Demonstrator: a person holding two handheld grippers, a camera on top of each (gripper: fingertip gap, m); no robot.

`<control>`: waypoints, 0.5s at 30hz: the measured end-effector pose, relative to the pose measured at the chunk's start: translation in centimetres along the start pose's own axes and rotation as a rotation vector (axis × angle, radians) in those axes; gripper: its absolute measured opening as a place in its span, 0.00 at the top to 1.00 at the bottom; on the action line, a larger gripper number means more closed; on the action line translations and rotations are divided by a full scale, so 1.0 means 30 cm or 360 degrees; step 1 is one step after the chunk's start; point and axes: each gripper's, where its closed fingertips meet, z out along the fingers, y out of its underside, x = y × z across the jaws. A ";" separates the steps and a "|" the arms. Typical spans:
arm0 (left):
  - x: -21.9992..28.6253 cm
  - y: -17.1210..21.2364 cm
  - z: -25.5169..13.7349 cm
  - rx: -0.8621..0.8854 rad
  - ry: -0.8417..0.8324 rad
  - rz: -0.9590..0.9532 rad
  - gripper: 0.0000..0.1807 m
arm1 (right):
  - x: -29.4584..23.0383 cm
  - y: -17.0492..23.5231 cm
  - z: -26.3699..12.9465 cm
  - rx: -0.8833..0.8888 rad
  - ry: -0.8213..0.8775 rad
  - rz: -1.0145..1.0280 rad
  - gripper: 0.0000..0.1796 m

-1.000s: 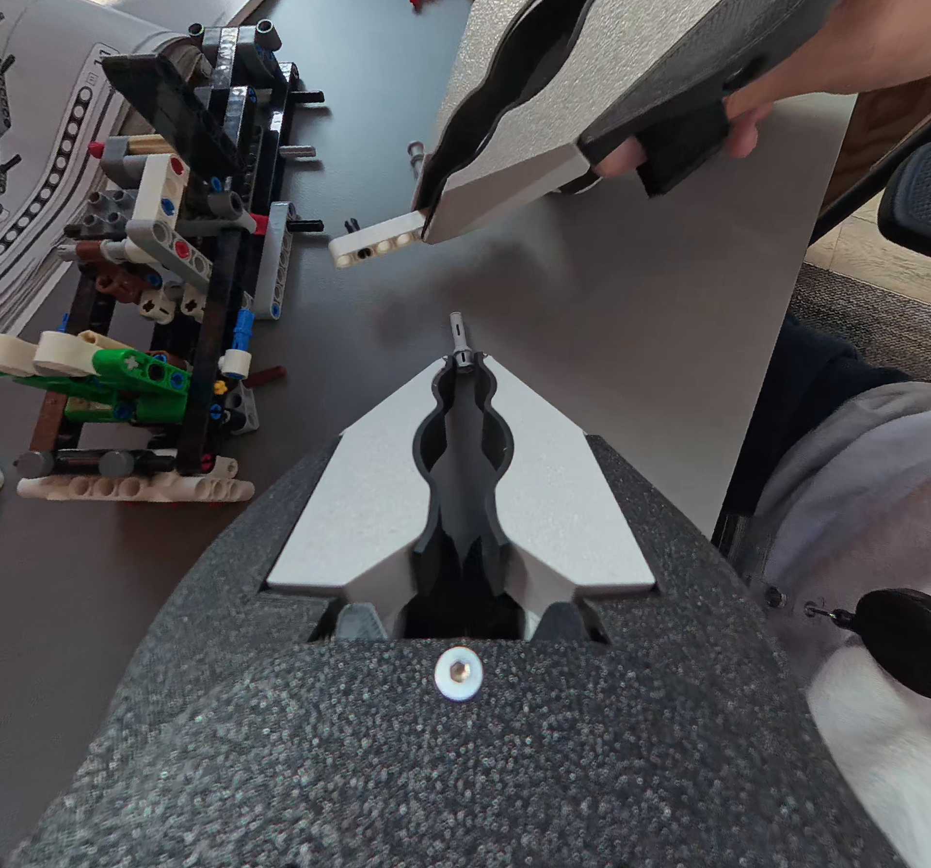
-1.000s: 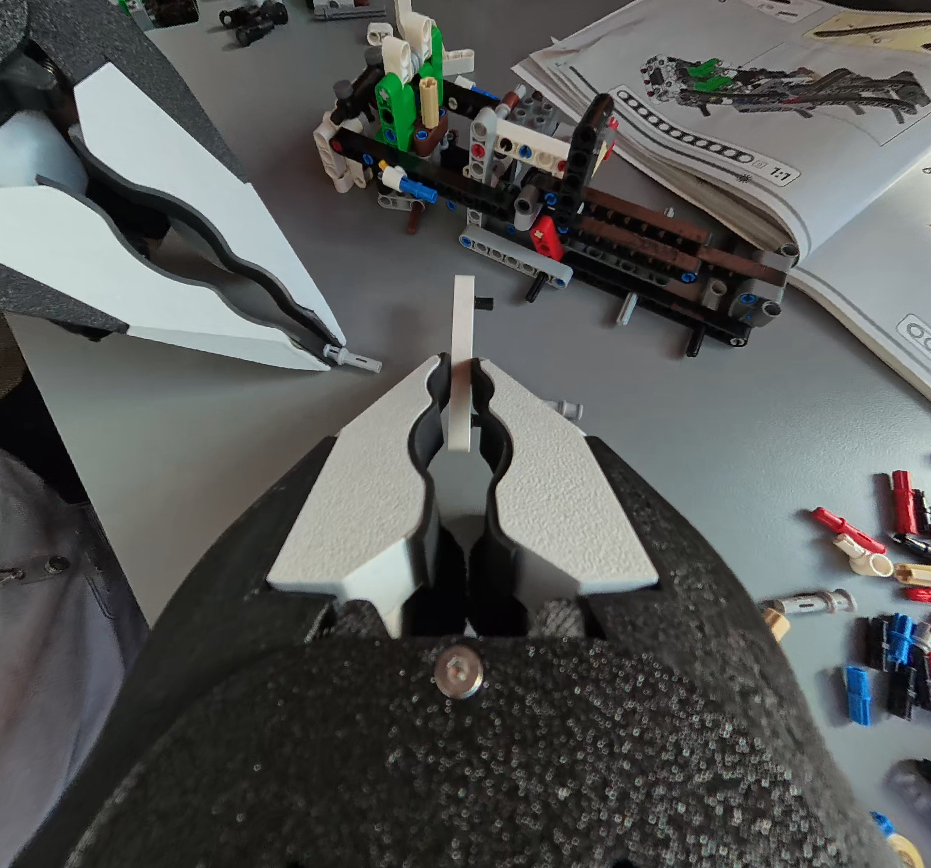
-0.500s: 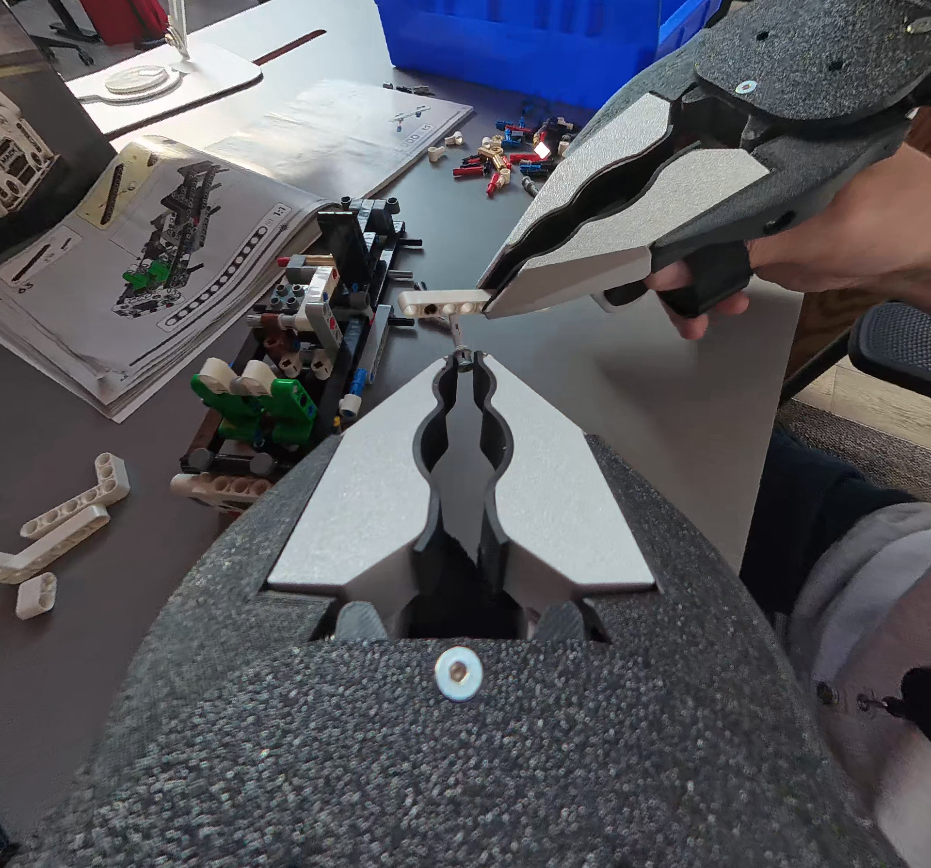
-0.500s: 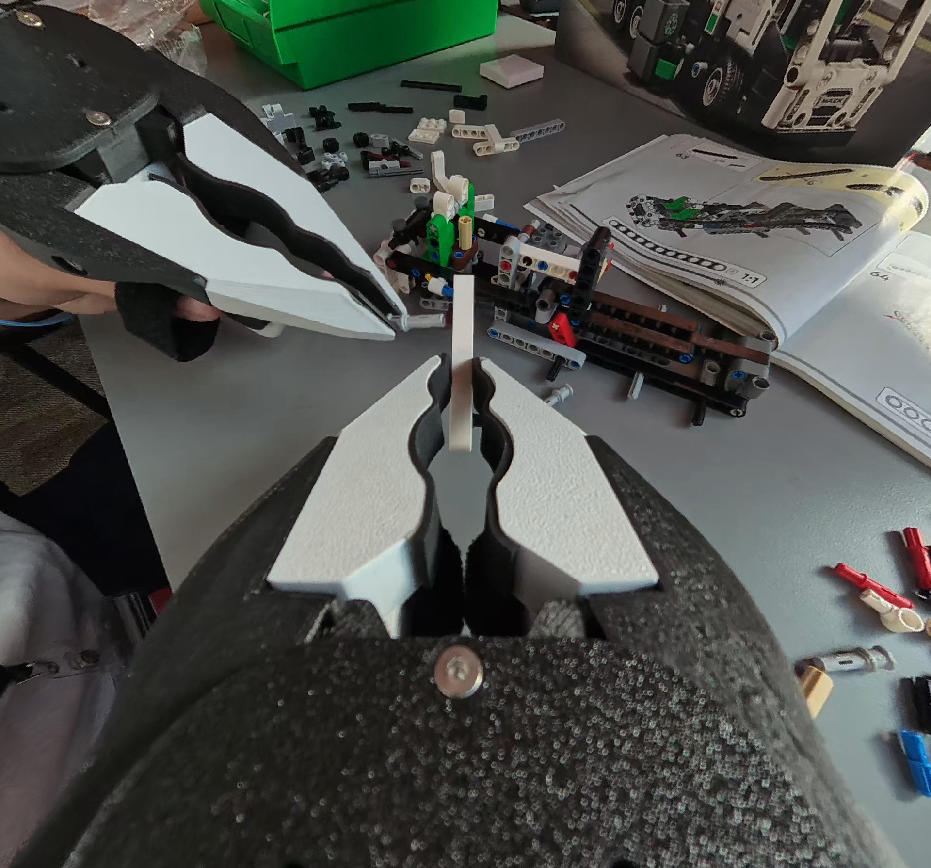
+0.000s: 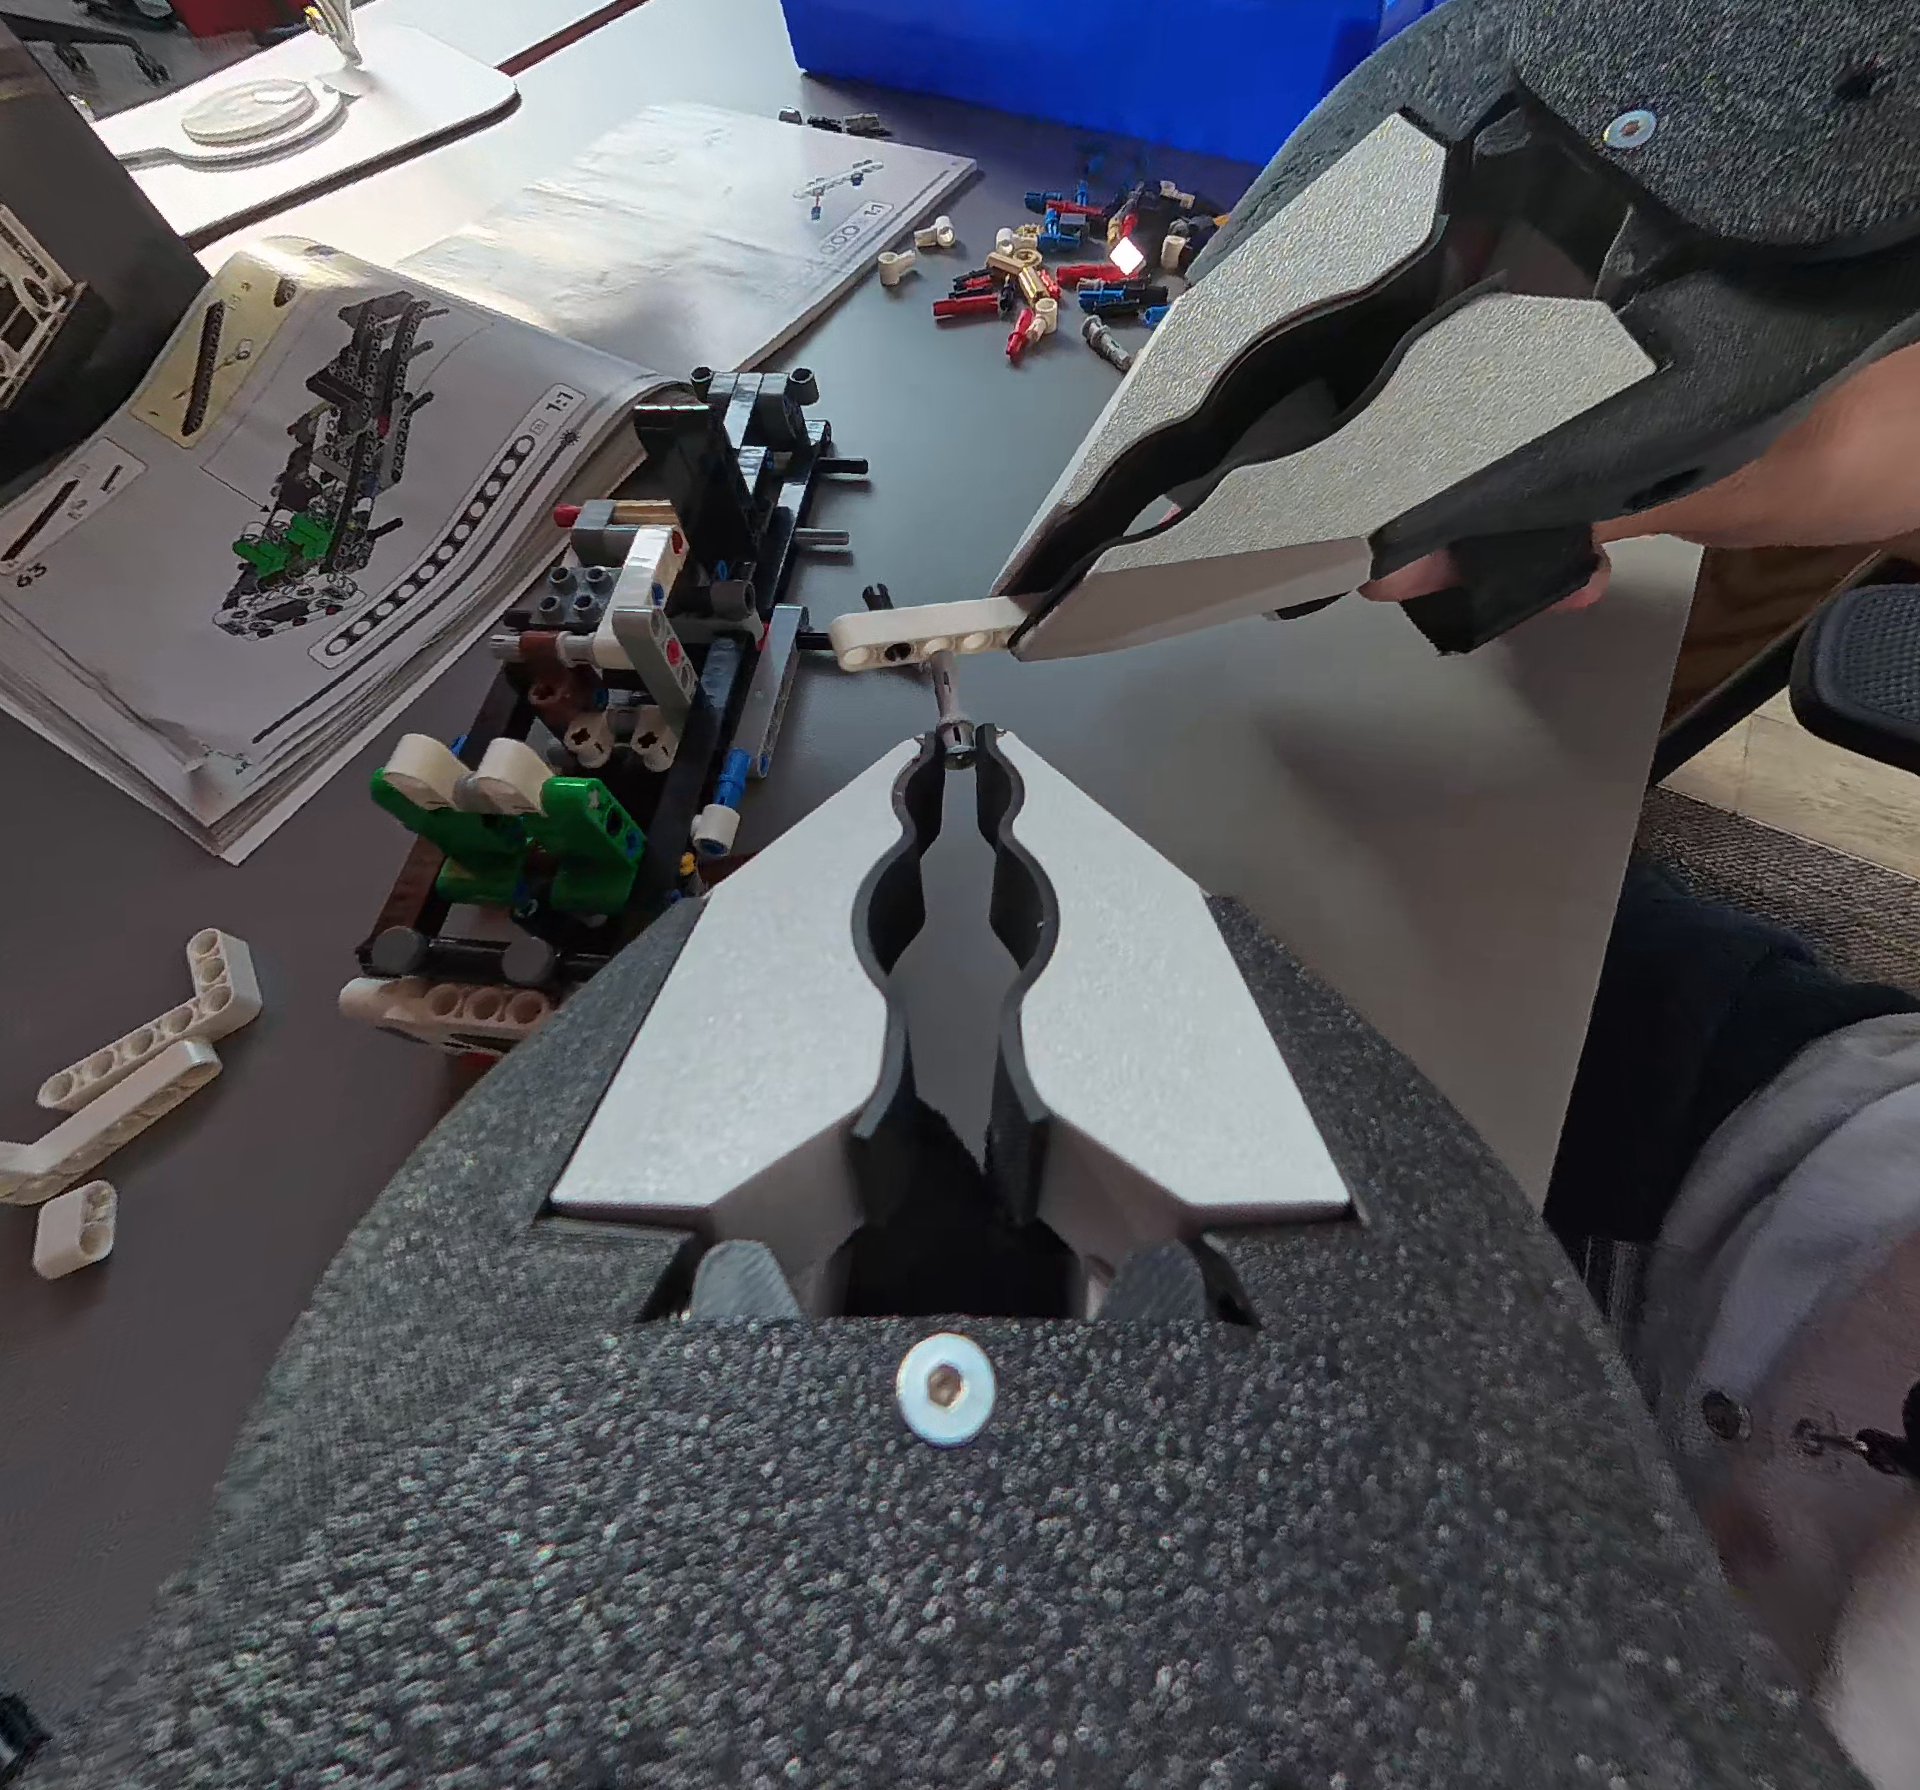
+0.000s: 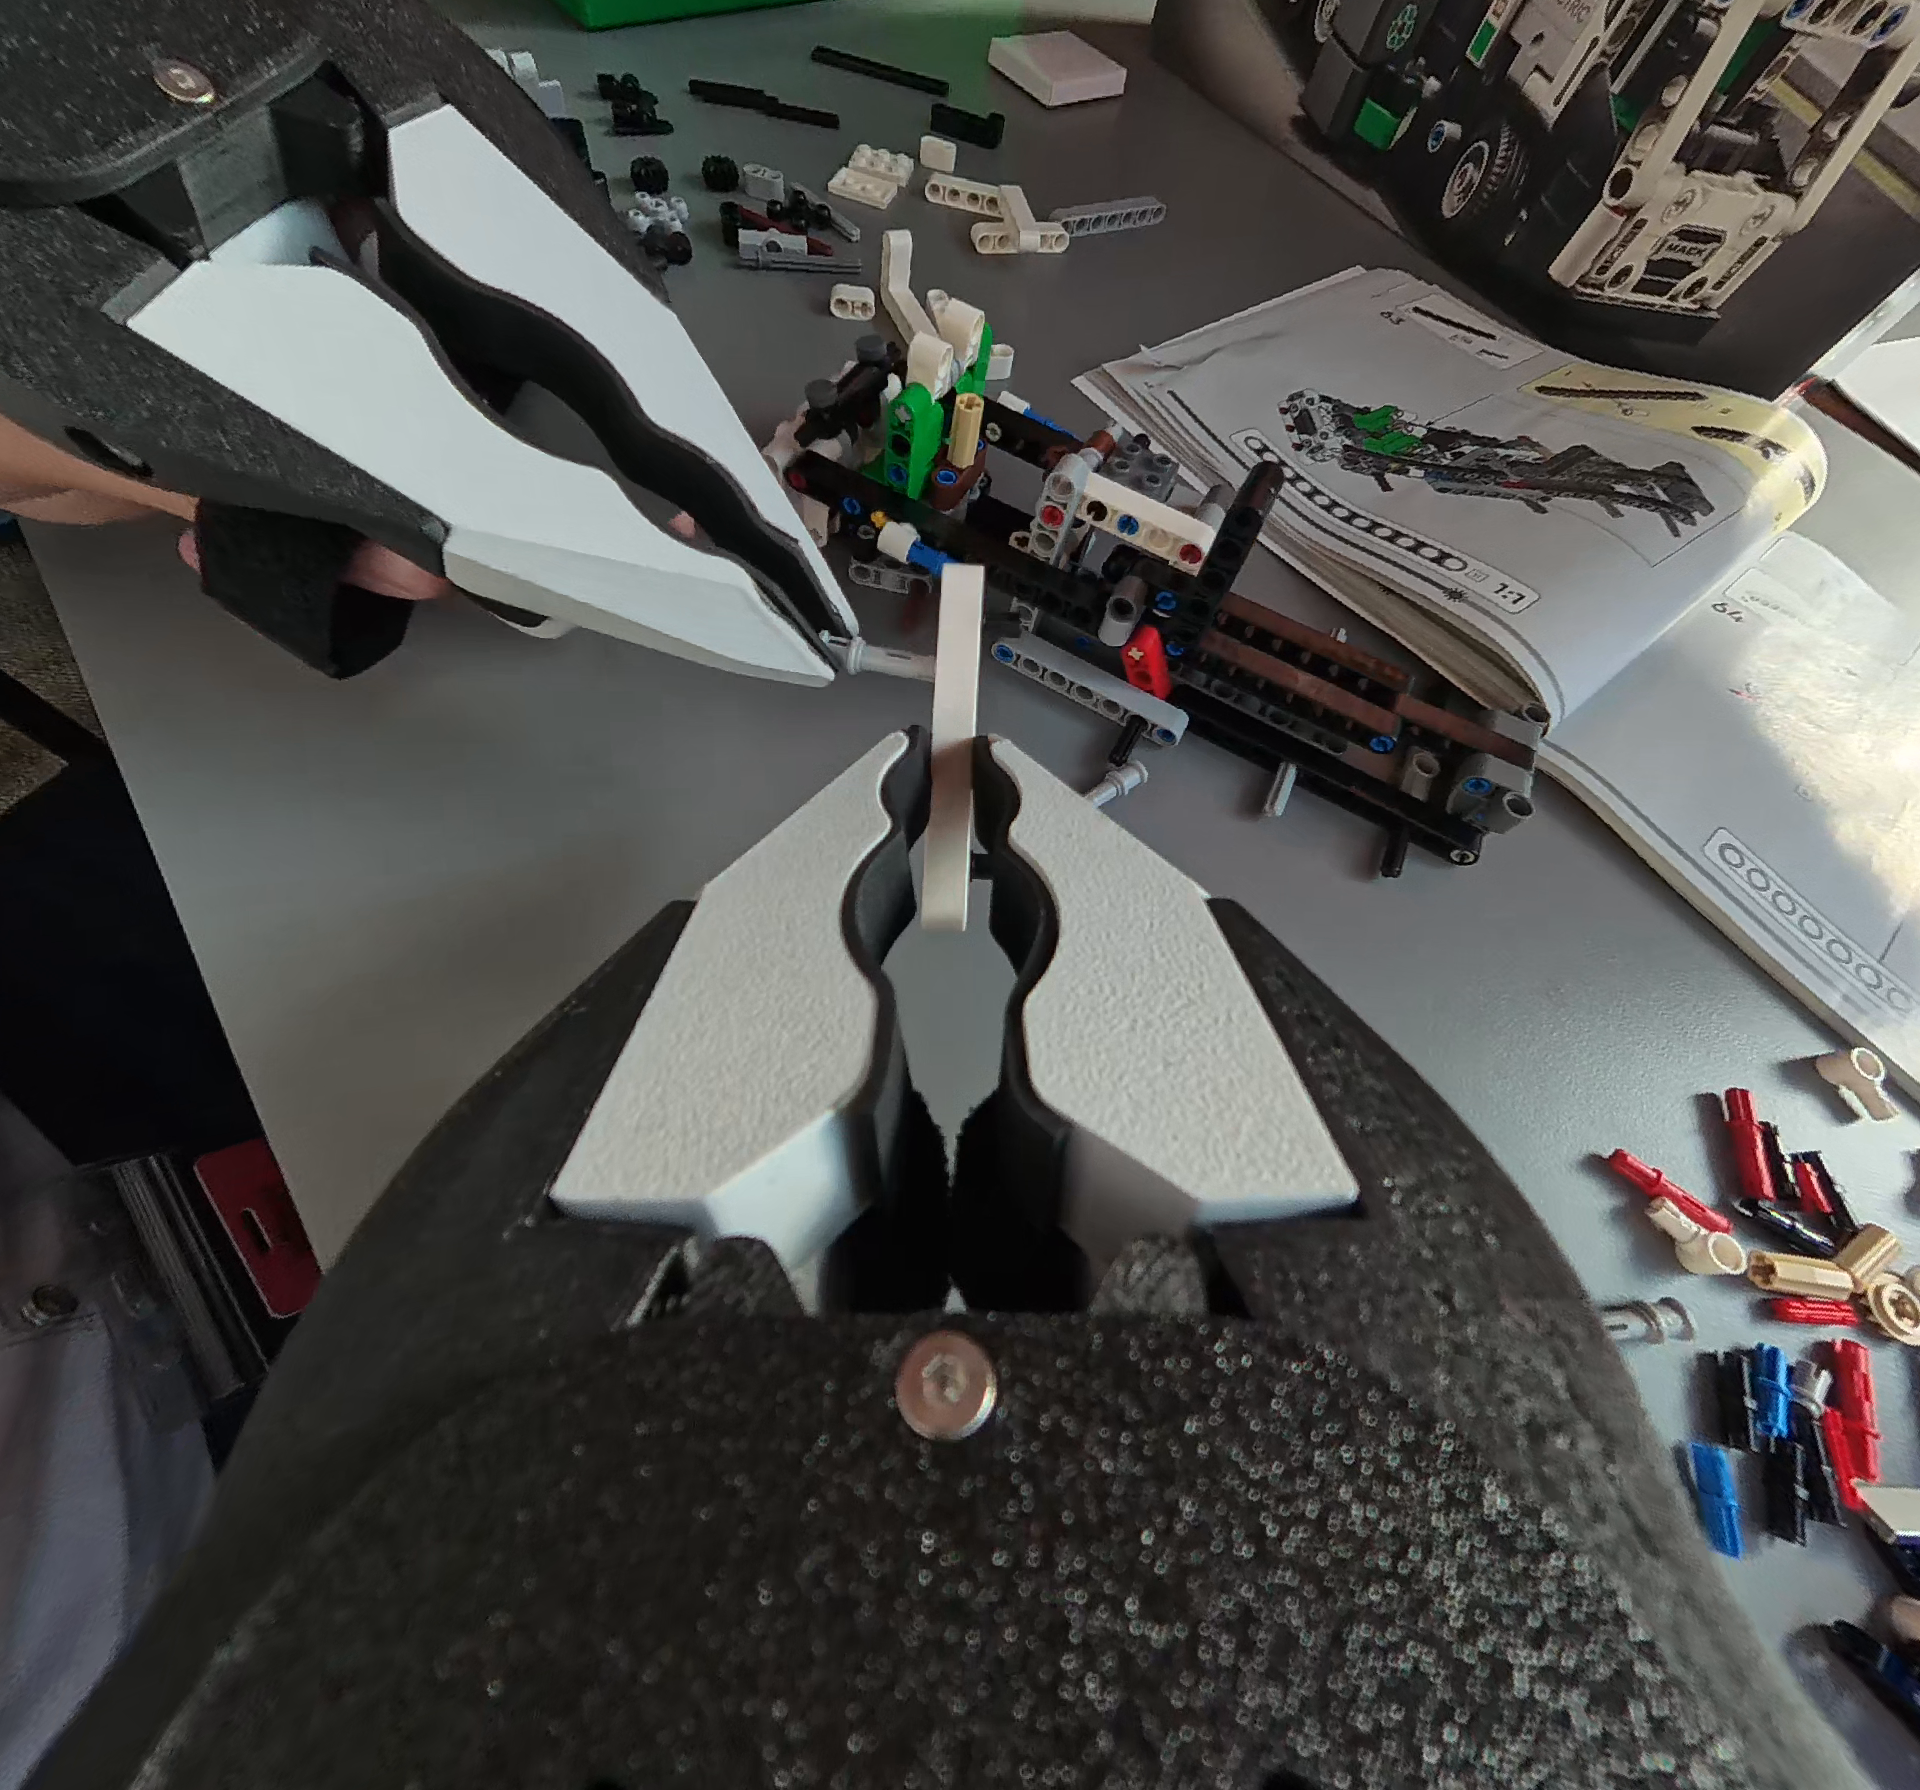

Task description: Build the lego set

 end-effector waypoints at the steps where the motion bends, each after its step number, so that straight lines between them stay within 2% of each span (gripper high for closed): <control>1: 0.000 0.003 0.002 -0.0009 -0.0015 0.0024 0.98 | 0.001 0.005 0.003 -0.0018 0.0012 -0.0012 0.96; 7: -0.001 0.021 0.007 -0.0061 -0.0059 0.0120 0.98 | -0.008 0.032 0.020 -0.0081 -0.0026 0.0110 0.96; 15: -0.004 0.034 0.012 -0.0102 -0.0093 0.0159 0.98 | -0.013 0.042 0.025 -0.0118 -0.0027 0.0095 0.96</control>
